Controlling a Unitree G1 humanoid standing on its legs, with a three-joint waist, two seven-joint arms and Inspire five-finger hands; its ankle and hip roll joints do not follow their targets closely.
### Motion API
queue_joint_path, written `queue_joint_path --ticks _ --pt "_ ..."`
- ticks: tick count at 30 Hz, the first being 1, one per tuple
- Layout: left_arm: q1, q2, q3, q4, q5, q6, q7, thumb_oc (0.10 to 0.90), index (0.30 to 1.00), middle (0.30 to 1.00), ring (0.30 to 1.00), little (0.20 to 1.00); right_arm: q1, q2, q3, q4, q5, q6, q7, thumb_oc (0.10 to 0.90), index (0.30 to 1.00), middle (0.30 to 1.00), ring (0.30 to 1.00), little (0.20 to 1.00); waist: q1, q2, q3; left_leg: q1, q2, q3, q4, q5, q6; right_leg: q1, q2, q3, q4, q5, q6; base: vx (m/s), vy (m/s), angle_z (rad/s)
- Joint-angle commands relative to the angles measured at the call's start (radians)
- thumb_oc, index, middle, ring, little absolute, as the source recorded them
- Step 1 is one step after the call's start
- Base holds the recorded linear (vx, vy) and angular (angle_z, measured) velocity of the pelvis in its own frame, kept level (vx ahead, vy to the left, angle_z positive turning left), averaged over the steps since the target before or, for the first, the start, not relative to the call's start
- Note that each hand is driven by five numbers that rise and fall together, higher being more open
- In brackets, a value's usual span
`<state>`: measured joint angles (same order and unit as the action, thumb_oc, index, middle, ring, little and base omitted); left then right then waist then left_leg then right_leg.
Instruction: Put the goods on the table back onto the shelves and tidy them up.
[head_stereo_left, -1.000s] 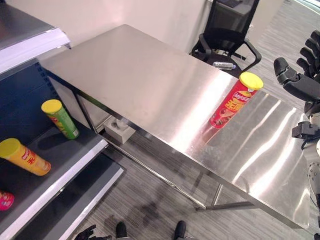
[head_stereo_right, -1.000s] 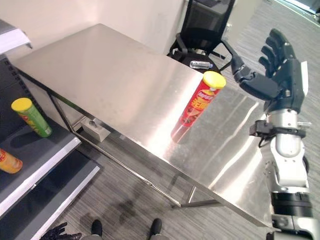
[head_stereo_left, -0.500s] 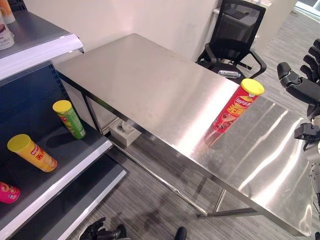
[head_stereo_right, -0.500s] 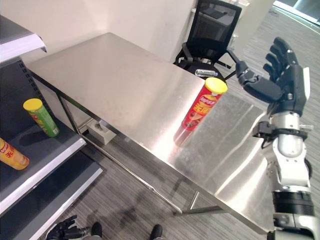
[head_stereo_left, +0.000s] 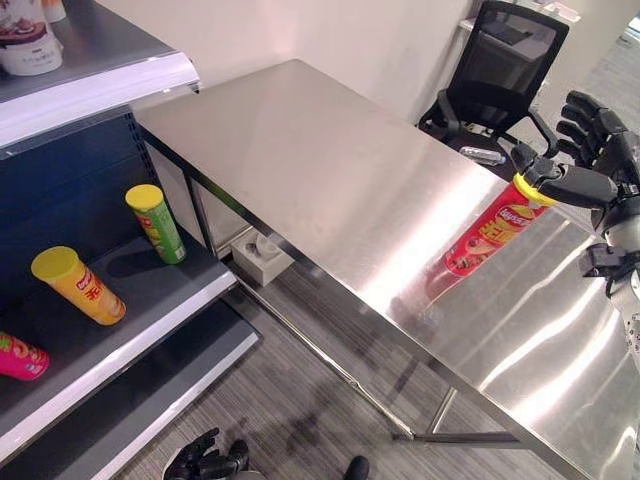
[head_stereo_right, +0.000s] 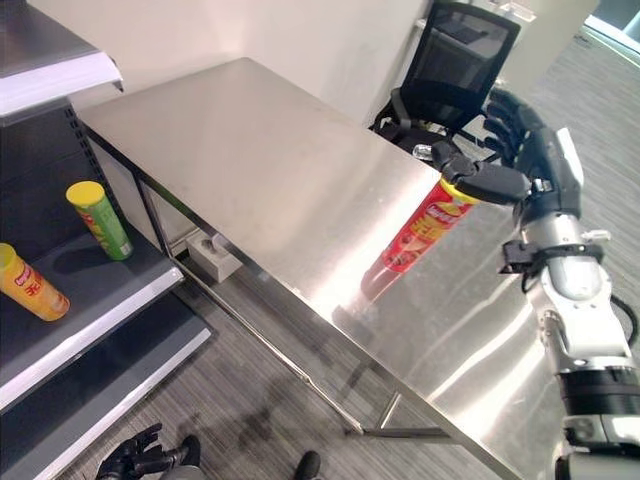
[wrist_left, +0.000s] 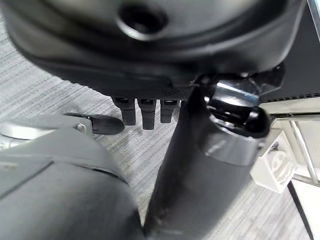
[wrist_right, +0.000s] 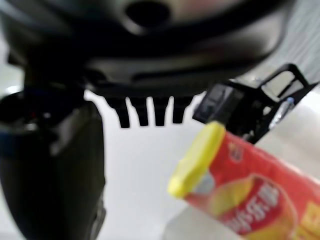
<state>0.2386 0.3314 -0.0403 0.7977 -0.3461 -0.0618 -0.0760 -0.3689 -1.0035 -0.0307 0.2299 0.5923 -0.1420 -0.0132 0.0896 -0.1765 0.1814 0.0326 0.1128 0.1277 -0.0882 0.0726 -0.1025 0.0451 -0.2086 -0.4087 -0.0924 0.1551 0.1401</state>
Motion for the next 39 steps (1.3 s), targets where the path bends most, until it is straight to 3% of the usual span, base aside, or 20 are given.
queue_joint_path --ticks 1,8,22,39 --pt "0.018 0.027 -0.064 -0.061 -0.013 -0.038 -0.022 0.8 0.9 0.9 0.9 0.9 -0.184 -0.136 -0.026 0.018 -0.03 -0.058 -0.027 0.8 0.9 0.9 0.9 0.9 0.025 0.013 -0.028 0.008 0.024 0.004 0.008 -0.06 0.005 0.036 -0.036 -0.032 0.013 -0.031 0.095 0.0 0.0 0.0" --pt "0.021 0.032 -0.06 -0.079 -0.012 -0.035 -0.025 0.8 0.9 0.9 0.9 0.9 -0.147 -0.165 -0.043 0.019 -0.101 -0.041 -0.026 0.8 0.9 0.9 0.9 0.9 0.019 0.017 -0.025 0.005 0.02 0.0 0.007 -0.061 0.007 0.038 -0.039 -0.035 0.013 -0.029 0.097 0.0 0.0 0.0" --pt "0.026 0.034 -0.077 -0.087 -0.01 -0.028 -0.04 0.8 0.9 0.9 0.9 0.9 -0.06 -0.199 -0.043 0.073 -0.102 -0.002 0.034 0.8 0.9 0.9 0.9 0.9 0.009 0.009 -0.015 0.007 0.019 0.002 0.005 -0.061 0.007 0.034 -0.04 -0.03 0.013 -0.024 0.099 0.0 0.0 -0.01" --pt "0.007 0.033 -0.087 -0.042 -0.02 -0.027 -0.026 0.8 0.9 0.9 0.9 0.9 -0.188 -0.174 0.061 0.126 -0.021 0.005 0.049 0.8 0.9 0.9 0.9 0.9 0.029 -0.005 -0.011 0.008 0.019 -0.003 0.004 -0.064 0.008 0.038 -0.033 -0.028 0.011 -0.028 0.097 0.0 0.0 0.0"
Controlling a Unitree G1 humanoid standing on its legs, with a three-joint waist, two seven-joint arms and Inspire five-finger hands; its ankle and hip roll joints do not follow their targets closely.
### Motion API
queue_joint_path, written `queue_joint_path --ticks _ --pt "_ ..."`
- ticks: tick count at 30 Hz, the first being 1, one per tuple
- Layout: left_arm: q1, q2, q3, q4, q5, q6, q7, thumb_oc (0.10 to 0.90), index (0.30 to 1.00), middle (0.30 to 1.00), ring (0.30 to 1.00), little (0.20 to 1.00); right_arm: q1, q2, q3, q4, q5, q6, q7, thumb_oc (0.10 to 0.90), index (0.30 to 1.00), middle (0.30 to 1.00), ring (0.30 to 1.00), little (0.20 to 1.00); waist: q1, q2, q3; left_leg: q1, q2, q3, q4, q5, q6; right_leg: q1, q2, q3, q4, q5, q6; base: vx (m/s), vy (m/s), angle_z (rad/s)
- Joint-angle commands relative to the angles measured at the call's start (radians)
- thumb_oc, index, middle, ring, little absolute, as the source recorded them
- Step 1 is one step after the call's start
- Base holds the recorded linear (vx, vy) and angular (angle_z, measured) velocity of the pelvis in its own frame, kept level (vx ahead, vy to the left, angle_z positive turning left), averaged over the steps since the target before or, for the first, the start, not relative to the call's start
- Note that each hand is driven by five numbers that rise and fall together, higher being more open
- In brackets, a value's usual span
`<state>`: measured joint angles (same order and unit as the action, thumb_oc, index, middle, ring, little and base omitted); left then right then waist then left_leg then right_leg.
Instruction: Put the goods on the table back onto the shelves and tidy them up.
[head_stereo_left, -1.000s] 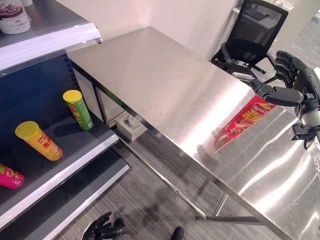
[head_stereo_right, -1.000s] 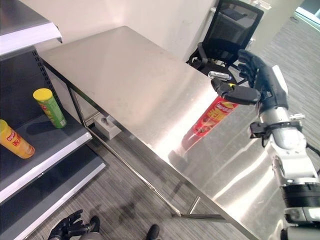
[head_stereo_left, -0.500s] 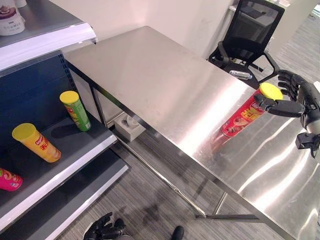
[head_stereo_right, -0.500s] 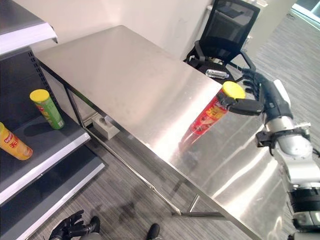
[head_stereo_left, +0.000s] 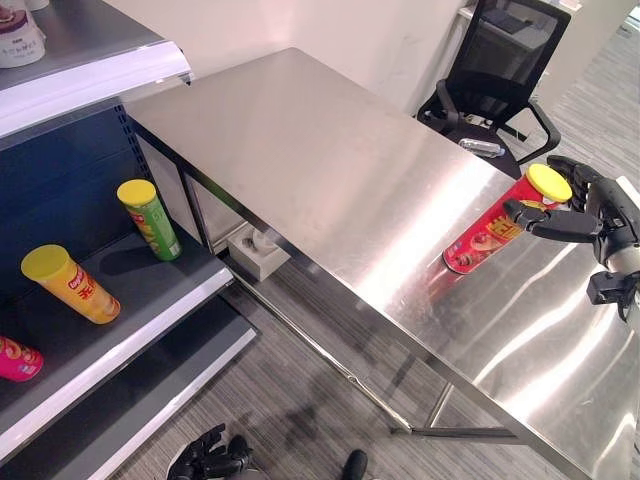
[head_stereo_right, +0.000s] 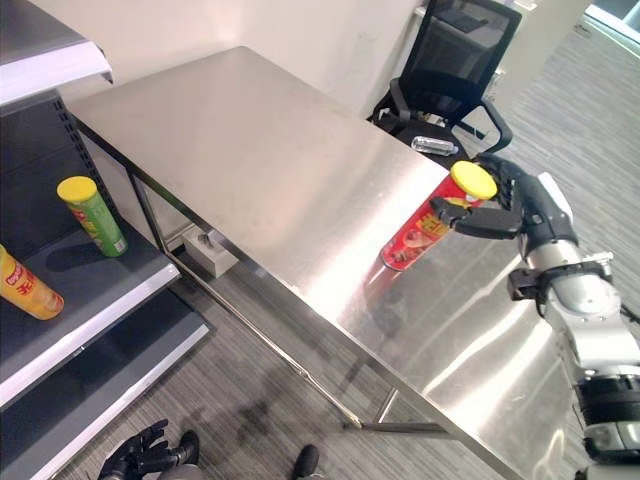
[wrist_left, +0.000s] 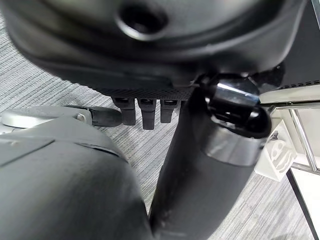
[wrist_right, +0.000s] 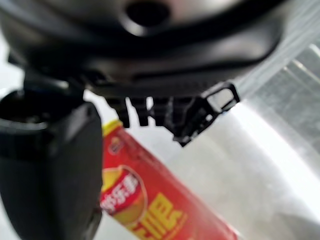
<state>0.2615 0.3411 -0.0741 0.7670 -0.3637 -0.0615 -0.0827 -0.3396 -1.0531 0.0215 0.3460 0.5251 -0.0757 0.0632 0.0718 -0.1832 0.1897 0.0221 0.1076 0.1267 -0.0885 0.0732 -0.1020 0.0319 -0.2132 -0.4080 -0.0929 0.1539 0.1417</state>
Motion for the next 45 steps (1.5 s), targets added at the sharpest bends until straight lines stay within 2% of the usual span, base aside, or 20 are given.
queue_joint_path --ticks 1,10,11,19,36,37,38,39,45 --pt "-0.016 0.023 -0.052 -0.011 -0.002 -0.027 -0.019 0.8 0.9 0.9 0.9 0.9 -0.221 -0.125 0.012 0.012 0.047 -0.061 -0.028 0.8 0.9 0.9 0.9 0.9 0.046 0.002 -0.019 0.019 0.025 -0.002 0.004 -0.065 0.007 0.051 -0.029 -0.029 0.012 -0.027 0.095 0.0 0.0 -0.03" --pt "-0.025 0.019 -0.053 0.013 -0.008 -0.027 -0.014 0.8 0.9 0.9 0.9 0.9 -0.275 -0.12 0.069 0.02 0.085 -0.056 -0.009 0.8 0.9 0.9 0.9 0.9 0.05 -0.003 -0.021 0.022 0.025 -0.004 0.004 -0.065 0.008 0.053 -0.027 -0.027 0.011 -0.03 0.093 0.0 0.0 0.0" --pt "-0.029 0.019 -0.054 0.02 -0.007 -0.027 -0.01 0.8 0.9 0.9 0.9 0.9 -0.304 -0.134 0.108 0.028 0.069 -0.047 -0.003 0.8 0.9 0.9 0.9 0.9 0.052 -0.006 -0.02 0.024 0.024 -0.003 0.003 -0.065 0.007 0.054 -0.025 -0.025 0.01 -0.03 0.093 0.0 0.0 0.0" --pt "-0.034 0.021 -0.055 0.033 -0.004 -0.025 -0.011 0.8 0.9 0.9 0.9 0.9 -0.35 -0.174 0.177 0.06 0.045 -0.022 0.014 0.8 0.9 0.9 0.9 0.9 0.05 -0.011 -0.017 0.022 0.024 -0.004 0.003 -0.062 0.006 0.056 -0.024 -0.025 0.011 -0.031 0.09 0.0 0.0 -0.01" --pt "-0.044 0.015 -0.052 0.065 0.002 -0.016 -0.008 0.8 0.9 0.9 0.9 0.9 -0.308 -0.223 0.185 0.052 0.012 0.016 0.044 0.8 0.9 0.9 0.9 0.9 0.033 -0.009 -0.019 0.026 0.019 -0.003 0.002 -0.063 0.007 0.055 -0.025 -0.022 0.011 -0.031 0.09 0.0 0.0 0.0" --pt "-0.044 0.015 -0.052 0.066 0.001 -0.015 -0.008 0.8 0.9 0.9 0.9 0.9 -0.312 -0.224 0.194 0.053 0.01 0.019 0.046 0.775 0.862 0.862 0.862 0.862 0.033 -0.01 -0.018 0.026 0.019 -0.002 0.002 -0.063 0.007 0.056 -0.025 -0.021 0.011 -0.031 0.09 0.0 0.0 0.0" --pt "-0.044 0.015 -0.05 0.069 0.0 -0.014 -0.009 0.8 0.9 0.9 0.9 0.9 -0.324 -0.23 0.212 0.051 0.006 0.024 0.052 0.458 0.387 0.387 0.387 0.387 0.032 -0.011 -0.018 0.027 0.019 -0.002 0.002 -0.063 0.007 0.056 -0.025 -0.02 0.011 -0.031 0.09 0.0 0.0 0.0" --pt "-0.045 0.015 -0.049 0.072 -0.002 -0.013 -0.01 0.8 0.9 0.9 0.9 0.9 -0.323 -0.229 0.217 0.047 0.011 0.026 0.057 0.4 0.3 0.3 0.3 0.3 0.032 -0.011 -0.018 0.027 0.019 -0.003 0.002 -0.064 0.007 0.057 -0.025 -0.019 0.01 -0.031 0.089 0.0 0.0 0.0" --pt "-0.049 0.013 -0.044 0.082 -0.004 -0.013 -0.005 0.8 0.9 0.9 0.9 0.9 -0.336 -0.232 0.233 0.039 0.008 0.031 0.058 0.4 0.3 0.3 0.3 0.3 0.035 -0.01 -0.017 0.026 0.018 -0.007 0.002 -0.062 0.007 0.059 -0.026 -0.023 0.01 -0.033 0.089 0.0 0.0 0.0"
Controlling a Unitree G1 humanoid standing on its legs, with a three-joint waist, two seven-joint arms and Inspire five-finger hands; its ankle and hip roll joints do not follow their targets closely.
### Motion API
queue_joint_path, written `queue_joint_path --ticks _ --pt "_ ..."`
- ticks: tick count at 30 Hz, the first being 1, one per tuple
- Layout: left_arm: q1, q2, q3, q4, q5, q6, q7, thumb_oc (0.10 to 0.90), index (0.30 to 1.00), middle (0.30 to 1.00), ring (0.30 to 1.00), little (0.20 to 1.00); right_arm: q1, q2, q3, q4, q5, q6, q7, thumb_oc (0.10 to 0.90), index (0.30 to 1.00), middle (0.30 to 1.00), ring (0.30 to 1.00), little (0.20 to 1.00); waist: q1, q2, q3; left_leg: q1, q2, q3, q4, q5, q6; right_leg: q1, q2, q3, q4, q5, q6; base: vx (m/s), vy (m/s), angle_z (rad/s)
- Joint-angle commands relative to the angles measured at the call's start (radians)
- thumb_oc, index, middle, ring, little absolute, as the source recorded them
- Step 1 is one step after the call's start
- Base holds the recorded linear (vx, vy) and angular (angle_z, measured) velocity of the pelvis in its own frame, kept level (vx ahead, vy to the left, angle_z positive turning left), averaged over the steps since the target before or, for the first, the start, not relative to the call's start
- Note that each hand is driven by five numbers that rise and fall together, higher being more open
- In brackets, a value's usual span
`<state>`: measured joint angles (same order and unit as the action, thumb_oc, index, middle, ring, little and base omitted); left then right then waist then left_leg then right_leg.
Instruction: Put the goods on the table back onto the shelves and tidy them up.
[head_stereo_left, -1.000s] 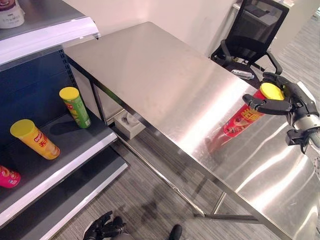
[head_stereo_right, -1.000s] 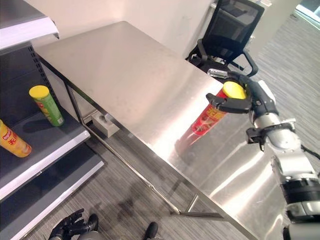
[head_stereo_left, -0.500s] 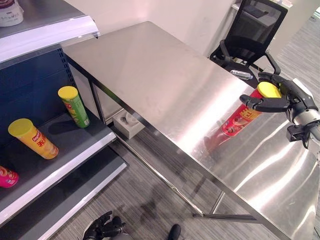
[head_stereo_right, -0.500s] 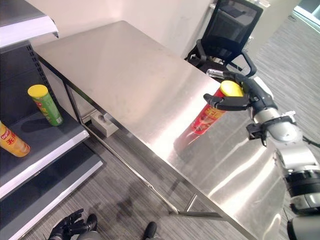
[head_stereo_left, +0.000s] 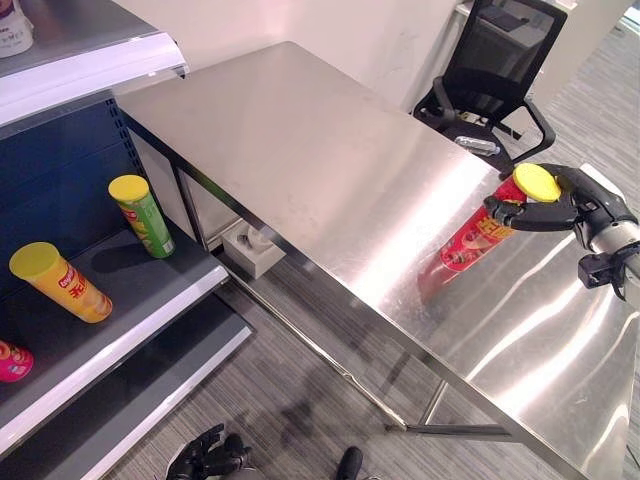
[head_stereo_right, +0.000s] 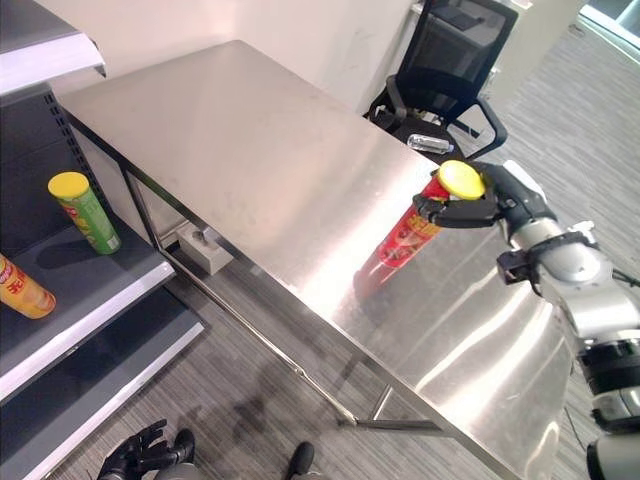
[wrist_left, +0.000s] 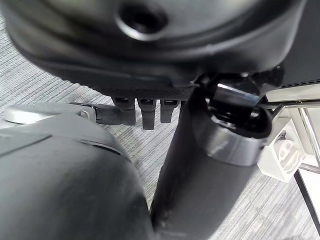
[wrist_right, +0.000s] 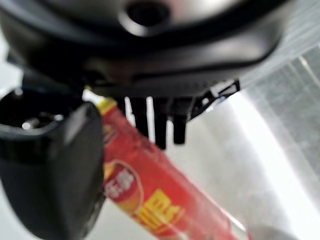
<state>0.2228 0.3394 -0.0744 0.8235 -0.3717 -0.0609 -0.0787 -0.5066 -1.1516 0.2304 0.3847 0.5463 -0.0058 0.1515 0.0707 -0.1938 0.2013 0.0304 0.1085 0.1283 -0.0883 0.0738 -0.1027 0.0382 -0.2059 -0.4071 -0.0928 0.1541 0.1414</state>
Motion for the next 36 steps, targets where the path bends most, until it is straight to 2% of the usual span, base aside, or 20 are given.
queue_joint_path --ticks 1,5,10,13,15,16,18,20,22,24,25,26,28,30,31,32,33,36 --pt "-0.01 0.014 -0.043 0.027 0.004 -0.014 -0.009 0.8 0.9 0.9 0.9 0.9 -0.168 -0.133 0.023 0.0 -0.014 -0.039 -0.03 0.4 0.3 0.3 0.3 0.3 0.038 0.0 -0.029 0.018 0.017 -0.009 0.002 -0.063 0.008 0.054 -0.033 -0.024 0.01 -0.034 0.089 0.0 0.0 0.0" --pt "-0.013 0.015 -0.04 0.031 0.004 -0.013 -0.006 0.8 0.9 0.9 0.9 0.9 -0.167 -0.13 0.007 0.002 -0.018 -0.04 -0.042 0.4 0.3 0.3 0.3 0.3 0.037 0.003 -0.029 0.019 0.017 -0.009 0.001 -0.064 0.008 0.057 -0.033 -0.027 0.009 -0.037 0.088 0.0 0.0 0.0" --pt "-0.02 0.01 -0.028 0.03 0.0 -0.015 0.002 0.8 0.9 0.9 0.9 0.9 -0.138 -0.074 -0.068 -0.035 0.0 -0.067 -0.082 0.4 0.3 0.3 0.3 0.3 0.041 0.012 -0.032 0.021 0.017 -0.012 0.003 -0.065 0.01 0.062 -0.033 -0.025 0.01 -0.041 0.087 0.0 0.0 0.0" --pt "-0.03 0.012 -0.013 0.024 0.005 -0.021 0.01 0.8 0.9 0.9 0.9 0.9 -0.115 0.011 -0.196 -0.105 0.046 -0.144 -0.145 0.4 0.3 0.3 0.3 0.3 0.057 0.027 -0.036 0.027 0.019 -0.02 0.004 -0.069 0.01 0.073 -0.031 -0.032 0.01 -0.052 0.084 0.03 -0.046 0.01" --pt "-0.033 0.017 -0.009 0.022 0.005 -0.025 0.01 0.8 0.9 0.9 0.9 0.9 -0.145 0.054 -0.239 -0.133 0.105 -0.195 -0.169 0.4 0.3 0.3 0.3 0.3 0.074 0.039 -0.04 0.031 0.023 -0.025 0.006 -0.072 0.007 0.085 -0.027 -0.041 0.011 -0.062 0.082 0.03 -0.052 0.01" --pt "-0.034 0.018 -0.009 0.023 0.005 -0.025 0.01 0.8 0.9 0.9 0.9 0.9 -0.144 0.054 -0.241 -0.134 0.105 -0.195 -0.169 0.4 0.3 0.3 0.3 0.3 0.072 0.037 -0.041 0.027 0.021 -0.027 0.005 -0.068 0.008 0.082 -0.029 -0.043 0.011 -0.06 0.082 0.02 -0.051 0.02" --pt "-0.043 0.024 0.001 0.027 0.003 -0.031 0.011 0.8 0.9 0.9 0.9 0.9 -0.189 0.118 -0.271 -0.192 0.167 -0.26 -0.197 0.4 0.3 0.3 0.3 0.3 0.094 0.05 -0.046 0.026 0.03 -0.043 0.007 -0.063 0.001 0.093 -0.023 -0.059 0.012 -0.077 0.073 0.01 -0.113 0.17" --pt "-0.048 0.026 0.003 0.034 0.002 -0.031 0.013 0.8 0.9 0.9 0.9 0.9 -0.21 0.135 -0.274 -0.225 0.179 -0.282 -0.205 0.4 0.3 0.3 0.3 0.3 0.102 0.055 -0.048 0.024 0.036 -0.051 0.007 -0.059 -0.003 0.097 -0.017 -0.063 0.013 -0.086 0.067 0.0 -0.098 0.25" --pt "-0.055 0.029 0.009 0.033 -0.007 -0.032 0.02 0.8 0.9 0.9 0.9 0.9 -0.268 0.189 -0.275 -0.289 0.224 -0.324 -0.214 0.4 0.3 0.3 0.3 0.3 0.13 0.07 -0.052 0.008 0.057 -0.083 0.01 -0.039 -0.02 0.108 0.008 -0.085 0.011 -0.114 0.044 -0.02 -0.194 0.26" --pt "-0.058 0.03 0.01 0.032 -0.013 -0.032 0.022 0.8 0.9 0.9 0.9 0.9 -0.308 0.21 -0.258 -0.336 0.23 -0.34 -0.21 0.4 0.3 0.3 0.3 0.3 0.154 0.082 -0.049 -0.009 0.078 -0.111 0.014 -0.019 -0.039 0.111 0.033 -0.097 0.008 -0.14 0.026 -0.04 -0.193 0.4" --pt "-0.059 0.029 0.01 0.032 -0.013 -0.032 0.022 0.8 0.9 0.9 0.9 0.9 -0.309 0.209 -0.258 -0.337 0.23 -0.34 -0.211 0.4 0.3 0.3 0.3 0.3 0.151 0.082 -0.049 -0.014 0.077 -0.114 0.013 -0.014 -0.038 0.109 0.032 -0.1 0.007 -0.136 0.026 -0.07 -0.201 0.47" --pt "-0.054 0.027 0.017 0.029 -0.026 -0.036 0.025 0.8 0.9 0.9 0.9 0.9 -0.339 0.229 -0.233 -0.388 0.257 -0.35 -0.179 0.4 0.3 0.3 0.3 0.3 0.183 0.098 -0.041 -0.037 0.094 -0.147 0.014 0.016 -0.06 0.111 0.057 -0.113 0.006 -0.161 0.007 -0.08 -0.175 0.39" --pt "-0.051 0.02 0.02 0.025 -0.028 -0.036 0.026 0.8 0.9 0.9 0.9 0.9 -0.343 0.236 -0.235 -0.404 0.254 -0.351 -0.183 0.4 0.3 0.3 0.3 0.3 0.191 0.11 -0.039 -0.059 0.097 -0.173 0.015 0.034 -0.07 0.109 0.067 -0.13 0.006 -0.174 0.0 -0.08 -0.132 0.35" --pt "-0.061 0.014 0.021 0.02 -0.034 -0.042 0.03 0.8 0.9 0.9 0.9 0.9 -0.354 0.238 -0.229 -0.449 0.283 -0.367 -0.155 0.4 0.3 0.3 0.3 0.3 0.216 0.133 -0.023 -0.104 0.107 -0.203 0.011 0.078 -0.108 0.114 0.077 -0.163 0.006 -0.21 -0.006 -0.1 -0.145 0.73" --pt "-0.06 0.008 0.023 0.014 -0.036 -0.041 0.028 0.8 0.9 0.9 0.9 0.9 -0.354 0.232 -0.23 -0.469 0.277 -0.364 -0.151 0.4 0.3 0.3 0.3 0.3 0.226 0.142 -0.02 -0.122 0.101 -0.202 0.011 0.092 -0.111 0.11 0.074 -0.18 0.006 -0.211 -0.006 -0.2 -0.117 1.33" --pt "-0.066 -0.006 0.024 0.022 -0.037 -0.043 0.032 0.8 0.9 0.9 0.9 0.9 -0.346 0.221 -0.237 -0.492 0.27 -0.364 -0.157 0.4 0.3 0.3 0.3 0.3 0.218 0.15 -0.016 -0.146 0.103 -0.138 0.021 0.106 -0.103 0.1 0.056 -0.23 0.006 -0.196 -0.001 -0.26 -0.008 1.39" --pt "-0.063 -0.016 0.024 0.026 -0.033 -0.042 0.028 0.8 0.9 0.9 0.9 0.9 -0.344 0.23 -0.232 -0.501 0.267 -0.358 -0.149 0.4 0.3 0.3 0.3 0.3 0.219 0.151 -0.02 -0.139 0.108 -0.111 0.036 0.094 -0.098 0.09 0.045 -0.246 0.006 -0.19 0.0 -0.2 0.01 1.5" --pt "-0.048 -0.031 0.032 0.034 -0.033 -0.048 0.024 0.8 0.9 0.9 0.9 0.9 -0.337 0.238 -0.218 -0.498 0.254 -0.341 -0.145 0.4 0.3 0.3 0.3 0.3 0.223 0.154 -0.029 -0.116 0.116 -0.115 0.083 0.059 -0.1 0.079 0.021 -0.252 0.006 -0.166 0.004 -0.15 0.099 0.61"
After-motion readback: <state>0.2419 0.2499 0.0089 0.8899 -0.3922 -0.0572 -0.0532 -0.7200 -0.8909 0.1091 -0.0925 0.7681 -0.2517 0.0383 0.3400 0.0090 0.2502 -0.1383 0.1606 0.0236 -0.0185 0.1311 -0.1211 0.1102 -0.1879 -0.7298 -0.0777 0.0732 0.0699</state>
